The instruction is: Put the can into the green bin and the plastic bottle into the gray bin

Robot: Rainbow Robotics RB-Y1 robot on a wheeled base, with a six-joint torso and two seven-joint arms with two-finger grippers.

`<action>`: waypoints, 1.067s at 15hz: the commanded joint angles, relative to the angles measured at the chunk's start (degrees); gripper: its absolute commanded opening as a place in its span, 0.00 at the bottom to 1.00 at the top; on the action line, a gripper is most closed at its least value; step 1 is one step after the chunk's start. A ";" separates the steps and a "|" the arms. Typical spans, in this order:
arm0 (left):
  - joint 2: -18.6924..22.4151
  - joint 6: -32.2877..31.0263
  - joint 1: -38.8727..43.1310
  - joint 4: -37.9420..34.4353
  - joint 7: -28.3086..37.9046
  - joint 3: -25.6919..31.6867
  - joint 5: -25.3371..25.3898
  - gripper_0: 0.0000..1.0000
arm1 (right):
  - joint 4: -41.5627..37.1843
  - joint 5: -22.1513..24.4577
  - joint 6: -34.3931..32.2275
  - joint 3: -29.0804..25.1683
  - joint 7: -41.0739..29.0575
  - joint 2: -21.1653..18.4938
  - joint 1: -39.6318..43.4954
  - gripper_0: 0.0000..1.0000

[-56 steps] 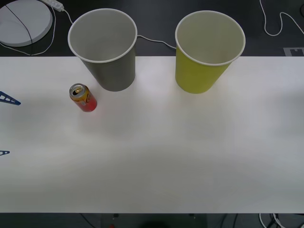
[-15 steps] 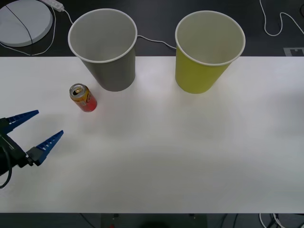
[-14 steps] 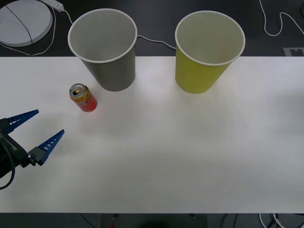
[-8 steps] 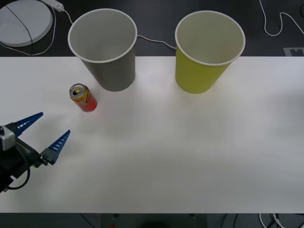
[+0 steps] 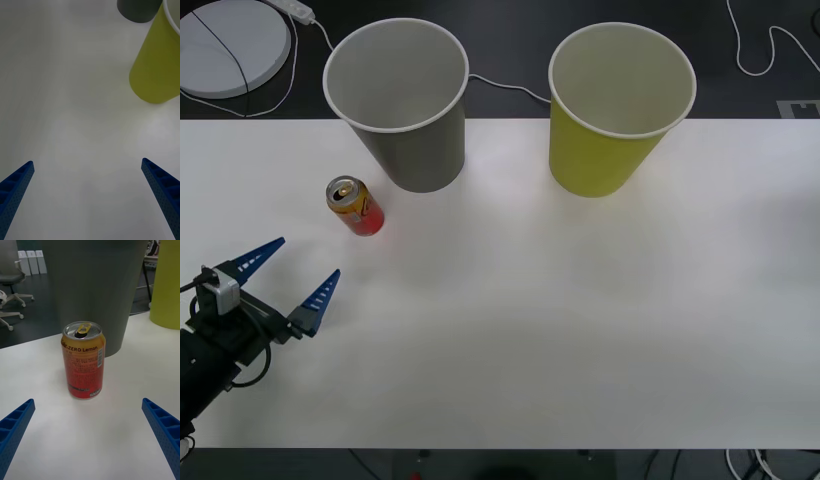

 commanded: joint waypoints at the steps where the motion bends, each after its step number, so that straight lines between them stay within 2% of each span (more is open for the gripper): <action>1: -2.10 -1.71 -3.62 5.68 -5.21 0.00 2.47 1.00 | 0.00 0.00 0.00 0.00 0.00 0.00 0.00 1.00; 5: -2.97 -2.68 -7.14 10.25 -6.53 -0.09 2.99 1.00 | 0.00 0.00 0.00 0.00 0.00 0.00 0.00 1.00; 13: -2.97 0.92 -10.65 10.86 -6.26 -3.52 3.79 1.00 | 0.00 0.00 0.00 0.00 0.00 0.00 0.00 1.00; 16: -3.06 0.22 -15.13 15.79 -6.35 -4.75 3.96 1.00 | 0.00 0.00 0.00 0.00 0.00 0.00 0.00 1.00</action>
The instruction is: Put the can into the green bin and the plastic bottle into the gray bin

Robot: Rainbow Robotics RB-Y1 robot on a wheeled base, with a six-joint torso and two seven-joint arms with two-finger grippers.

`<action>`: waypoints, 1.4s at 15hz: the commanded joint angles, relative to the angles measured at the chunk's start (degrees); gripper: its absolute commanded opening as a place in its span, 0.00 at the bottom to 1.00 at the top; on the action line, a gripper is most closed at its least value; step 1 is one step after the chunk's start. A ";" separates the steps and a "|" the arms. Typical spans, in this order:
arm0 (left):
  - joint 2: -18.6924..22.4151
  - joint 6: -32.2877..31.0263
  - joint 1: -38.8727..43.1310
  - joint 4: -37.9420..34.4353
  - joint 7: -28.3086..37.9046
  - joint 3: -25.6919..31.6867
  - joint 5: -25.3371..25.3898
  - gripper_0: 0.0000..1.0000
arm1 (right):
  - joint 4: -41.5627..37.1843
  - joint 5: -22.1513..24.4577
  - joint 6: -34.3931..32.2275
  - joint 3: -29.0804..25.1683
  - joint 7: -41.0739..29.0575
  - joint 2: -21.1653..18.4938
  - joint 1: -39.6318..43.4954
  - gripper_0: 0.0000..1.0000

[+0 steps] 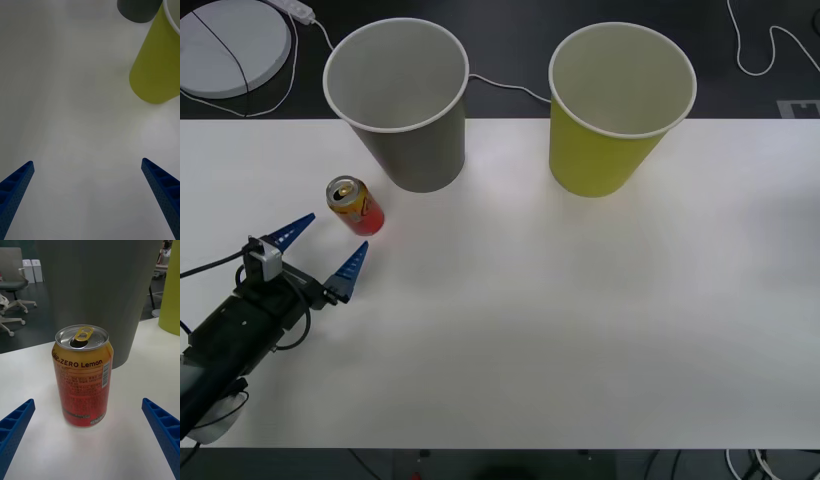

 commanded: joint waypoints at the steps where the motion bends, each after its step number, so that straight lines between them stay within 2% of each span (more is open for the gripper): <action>1: -0.26 -1.36 -4.99 5.65 -0.23 -0.91 0.15 1.00 | 0.00 0.00 0.00 0.00 0.00 0.00 0.00 1.00; 6: -2.37 -1.18 -9.12 9.08 -0.05 -1.43 -1.08 1.00 | 0.00 0.00 0.00 0.00 0.00 0.00 0.00 1.00; 10: -3.07 1.19 -11.49 9.61 0.38 -1.43 -2.93 1.00 | 0.00 0.00 0.00 0.00 0.00 0.00 0.00 1.00; 16: -3.95 1.19 -12.46 10.57 0.65 -1.43 -3.72 0.98 | 0.00 0.00 0.00 0.00 0.00 0.00 0.00 1.00; 17: -3.95 1.19 -12.46 10.57 0.65 -1.43 -3.72 0.60 | 0.00 0.00 0.00 0.00 0.00 0.00 0.00 1.00; 18: -3.95 1.10 -12.46 10.57 0.65 -1.43 -3.63 0.11 | 0.00 0.00 0.00 0.00 0.00 0.00 0.00 1.00; 19: -3.95 1.10 -12.46 10.57 0.56 -1.43 -3.72 0.01 | 0.00 0.00 0.00 0.00 0.00 0.00 0.00 1.00; 21: -3.95 1.10 -12.46 10.57 0.47 -1.43 -3.72 0.00 | 0.00 0.00 0.00 0.00 0.00 0.00 0.00 1.00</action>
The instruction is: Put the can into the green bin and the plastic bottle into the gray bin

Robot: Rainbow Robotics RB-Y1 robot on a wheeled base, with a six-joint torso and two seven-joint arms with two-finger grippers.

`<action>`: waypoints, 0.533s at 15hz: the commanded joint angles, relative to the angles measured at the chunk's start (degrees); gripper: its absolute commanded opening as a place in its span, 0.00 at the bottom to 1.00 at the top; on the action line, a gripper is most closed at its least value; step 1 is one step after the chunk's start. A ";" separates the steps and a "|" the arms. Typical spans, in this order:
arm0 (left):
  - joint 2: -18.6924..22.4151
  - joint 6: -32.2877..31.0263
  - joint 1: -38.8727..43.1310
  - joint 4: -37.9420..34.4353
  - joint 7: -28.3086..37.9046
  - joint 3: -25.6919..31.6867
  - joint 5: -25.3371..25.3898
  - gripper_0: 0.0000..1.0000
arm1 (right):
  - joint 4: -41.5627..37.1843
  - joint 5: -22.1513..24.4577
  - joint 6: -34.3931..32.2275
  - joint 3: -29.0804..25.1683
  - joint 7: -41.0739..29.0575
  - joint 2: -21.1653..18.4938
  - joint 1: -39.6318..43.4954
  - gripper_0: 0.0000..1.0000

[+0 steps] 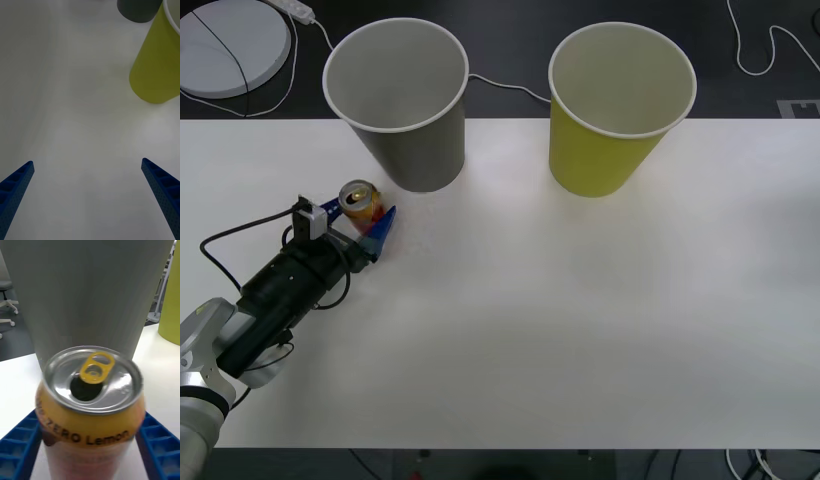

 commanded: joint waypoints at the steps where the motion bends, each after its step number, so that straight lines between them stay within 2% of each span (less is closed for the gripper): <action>1: 0.00 -0.02 0.00 -0.01 -0.10 0.01 -0.11 0.00 | 0.00 0.00 0.00 0.00 0.00 0.00 0.00 1.00; 5: 0.53 -0.46 0.00 -0.10 0.07 0.01 -0.46 0.00 | 0.00 0.00 0.00 0.00 0.00 0.00 0.00 1.00; 8: 2.55 -0.55 0.09 -0.98 0.86 0.01 -1.78 0.00 | 0.00 0.00 0.00 0.00 0.00 0.00 0.00 1.00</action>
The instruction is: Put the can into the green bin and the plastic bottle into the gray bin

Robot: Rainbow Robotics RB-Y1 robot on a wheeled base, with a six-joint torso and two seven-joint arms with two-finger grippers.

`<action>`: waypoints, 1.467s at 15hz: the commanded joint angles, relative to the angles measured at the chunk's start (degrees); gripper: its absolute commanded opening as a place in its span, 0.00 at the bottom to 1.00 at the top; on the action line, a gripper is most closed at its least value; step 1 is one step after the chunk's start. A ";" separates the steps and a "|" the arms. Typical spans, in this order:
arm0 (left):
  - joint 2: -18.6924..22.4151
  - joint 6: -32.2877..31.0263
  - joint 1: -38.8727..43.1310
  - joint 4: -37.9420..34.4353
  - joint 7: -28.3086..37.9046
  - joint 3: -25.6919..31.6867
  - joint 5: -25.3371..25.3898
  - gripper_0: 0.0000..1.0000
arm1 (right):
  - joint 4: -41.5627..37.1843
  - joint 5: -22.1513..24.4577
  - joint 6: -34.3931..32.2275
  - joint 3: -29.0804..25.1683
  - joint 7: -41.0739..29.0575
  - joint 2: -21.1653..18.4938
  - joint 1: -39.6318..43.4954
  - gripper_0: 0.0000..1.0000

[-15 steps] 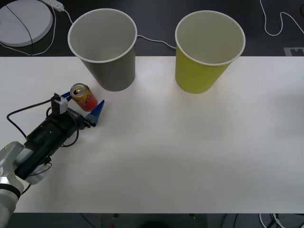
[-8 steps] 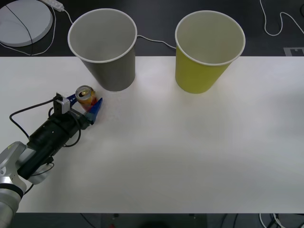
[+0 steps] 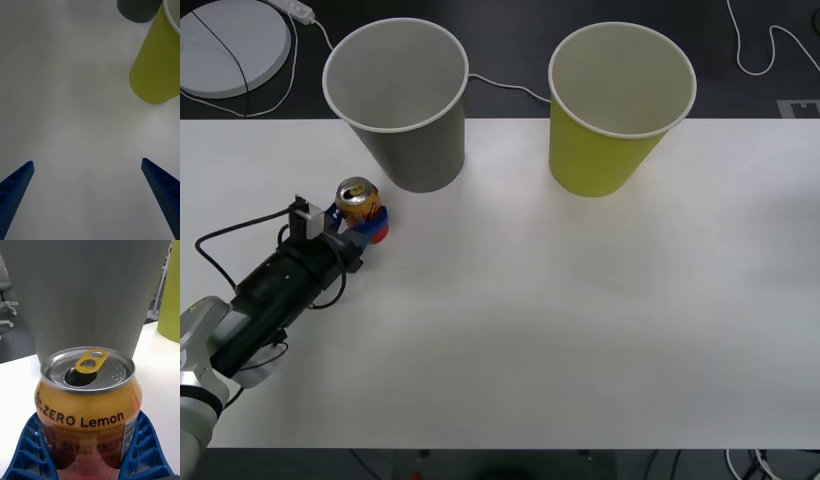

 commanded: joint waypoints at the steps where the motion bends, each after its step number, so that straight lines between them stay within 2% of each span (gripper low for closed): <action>1: 2.26 -0.08 0.02 -0.86 1.16 -0.03 -1.71 0.00 | 0.00 0.00 0.00 0.00 0.00 0.00 0.00 1.00; 3: 4.20 -1.31 0.38 -1.30 3.27 -0.20 -2.41 0.00 | 0.00 0.00 0.00 0.00 0.00 0.00 0.00 1.00; 5: 7.54 -3.60 1.17 -3.14 9.68 -0.38 -4.69 0.00 | 0.00 0.00 0.00 0.00 0.00 0.00 0.00 1.00; 13: 24.67 -5.00 11.19 -25.38 39.21 -0.90 -15.15 0.00 | 0.00 0.00 0.00 0.00 0.00 0.00 0.00 1.00; 18: 35.40 -12.12 10.66 -30.57 52.48 -0.82 -16.38 0.00 | 0.00 0.00 0.00 0.00 0.00 0.00 0.00 1.00; 20: 40.67 -14.76 9.16 -33.29 58.46 -0.55 -20.07 0.00 | 0.00 0.00 0.00 0.00 0.00 0.00 0.00 1.00; 22: 43.22 -17.66 6.88 -34.52 64.09 0.41 -23.85 0.00 | 0.00 0.00 0.00 0.00 0.00 0.00 0.00 1.00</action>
